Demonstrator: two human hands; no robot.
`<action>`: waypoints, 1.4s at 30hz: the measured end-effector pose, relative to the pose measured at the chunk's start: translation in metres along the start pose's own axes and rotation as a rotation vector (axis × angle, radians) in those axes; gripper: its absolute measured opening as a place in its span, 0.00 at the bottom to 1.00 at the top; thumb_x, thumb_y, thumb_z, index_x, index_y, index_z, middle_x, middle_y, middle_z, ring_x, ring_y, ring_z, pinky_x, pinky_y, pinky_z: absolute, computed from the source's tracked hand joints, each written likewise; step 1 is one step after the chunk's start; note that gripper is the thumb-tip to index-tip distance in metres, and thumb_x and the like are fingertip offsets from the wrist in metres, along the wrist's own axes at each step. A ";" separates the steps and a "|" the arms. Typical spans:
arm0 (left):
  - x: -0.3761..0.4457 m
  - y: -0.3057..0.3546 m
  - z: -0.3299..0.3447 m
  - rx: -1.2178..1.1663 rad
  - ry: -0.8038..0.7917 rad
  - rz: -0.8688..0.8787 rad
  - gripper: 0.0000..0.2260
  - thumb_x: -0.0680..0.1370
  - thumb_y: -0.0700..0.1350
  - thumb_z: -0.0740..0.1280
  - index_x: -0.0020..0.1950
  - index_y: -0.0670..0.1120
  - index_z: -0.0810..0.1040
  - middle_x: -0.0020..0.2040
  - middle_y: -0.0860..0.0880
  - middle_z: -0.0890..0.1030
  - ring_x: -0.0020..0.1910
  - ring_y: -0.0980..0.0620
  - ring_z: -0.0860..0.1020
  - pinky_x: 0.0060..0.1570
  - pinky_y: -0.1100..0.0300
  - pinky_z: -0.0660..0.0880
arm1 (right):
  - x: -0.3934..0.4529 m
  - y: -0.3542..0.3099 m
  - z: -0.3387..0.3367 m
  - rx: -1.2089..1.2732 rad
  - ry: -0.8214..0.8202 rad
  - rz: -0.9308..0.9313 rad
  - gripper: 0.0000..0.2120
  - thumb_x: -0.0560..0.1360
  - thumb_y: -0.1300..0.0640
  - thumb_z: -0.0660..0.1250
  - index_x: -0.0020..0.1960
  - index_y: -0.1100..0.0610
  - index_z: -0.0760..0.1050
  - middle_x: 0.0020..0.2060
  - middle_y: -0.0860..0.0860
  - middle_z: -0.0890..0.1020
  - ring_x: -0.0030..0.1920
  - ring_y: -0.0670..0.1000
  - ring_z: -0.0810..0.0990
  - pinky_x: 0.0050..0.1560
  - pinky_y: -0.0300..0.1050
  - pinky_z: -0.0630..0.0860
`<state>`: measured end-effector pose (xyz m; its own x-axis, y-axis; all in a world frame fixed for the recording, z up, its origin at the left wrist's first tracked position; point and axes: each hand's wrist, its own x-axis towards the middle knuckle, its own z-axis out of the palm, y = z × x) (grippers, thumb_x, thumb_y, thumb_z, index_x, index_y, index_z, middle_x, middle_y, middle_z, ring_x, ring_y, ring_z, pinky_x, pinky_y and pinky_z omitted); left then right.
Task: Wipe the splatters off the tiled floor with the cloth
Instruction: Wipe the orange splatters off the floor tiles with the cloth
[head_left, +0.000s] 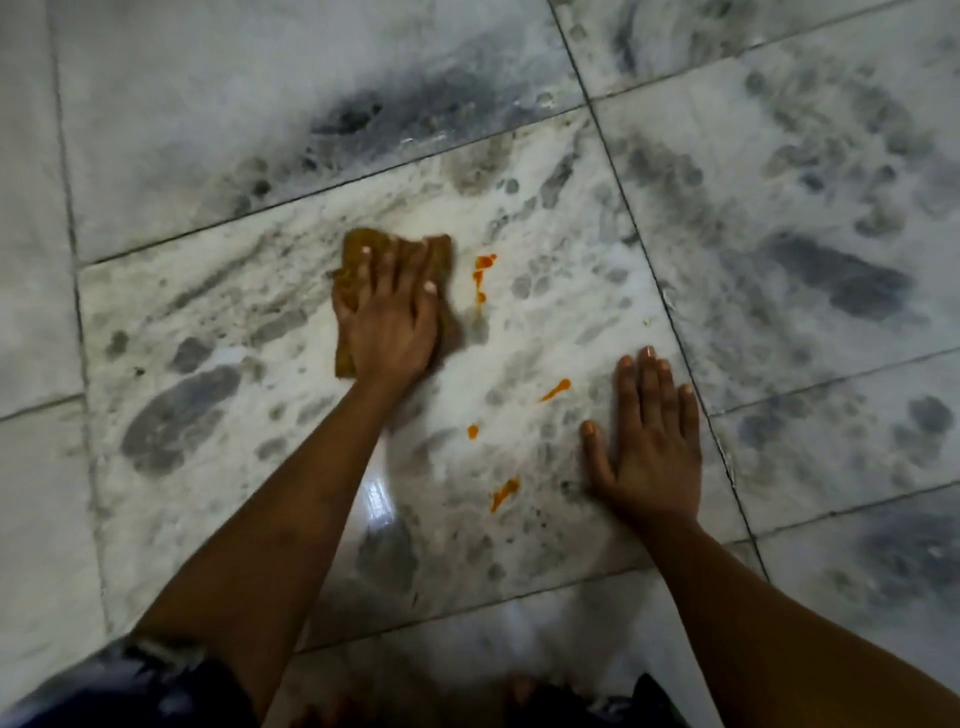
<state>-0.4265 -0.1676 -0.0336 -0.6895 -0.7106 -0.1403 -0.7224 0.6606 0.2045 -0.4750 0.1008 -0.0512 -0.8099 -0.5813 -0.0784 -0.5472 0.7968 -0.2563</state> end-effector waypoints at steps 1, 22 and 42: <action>0.017 0.009 -0.003 -0.016 0.011 -0.072 0.22 0.81 0.54 0.48 0.75 0.57 0.57 0.77 0.51 0.56 0.76 0.48 0.50 0.71 0.39 0.45 | 0.001 0.000 0.001 0.001 0.000 -0.003 0.35 0.75 0.42 0.51 0.76 0.60 0.55 0.75 0.58 0.56 0.75 0.55 0.54 0.74 0.53 0.48; 0.071 0.063 0.004 0.070 -0.001 0.072 0.24 0.79 0.56 0.46 0.76 0.55 0.55 0.77 0.47 0.55 0.76 0.43 0.49 0.71 0.38 0.43 | 0.002 0.001 -0.001 0.019 -0.016 -0.016 0.35 0.75 0.42 0.50 0.76 0.60 0.55 0.75 0.58 0.56 0.75 0.53 0.50 0.74 0.51 0.45; -0.017 0.056 0.015 0.122 -0.068 0.512 0.25 0.78 0.57 0.47 0.75 0.58 0.55 0.77 0.49 0.58 0.76 0.44 0.53 0.70 0.39 0.47 | 0.002 0.002 -0.002 0.030 -0.022 -0.008 0.34 0.75 0.42 0.51 0.75 0.59 0.56 0.75 0.57 0.57 0.75 0.53 0.53 0.74 0.52 0.49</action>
<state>-0.4559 -0.1156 -0.0340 -0.9545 -0.2750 -0.1156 -0.2905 0.9450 0.1500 -0.4777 0.1015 -0.0494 -0.8007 -0.5911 -0.0973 -0.5463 0.7872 -0.2860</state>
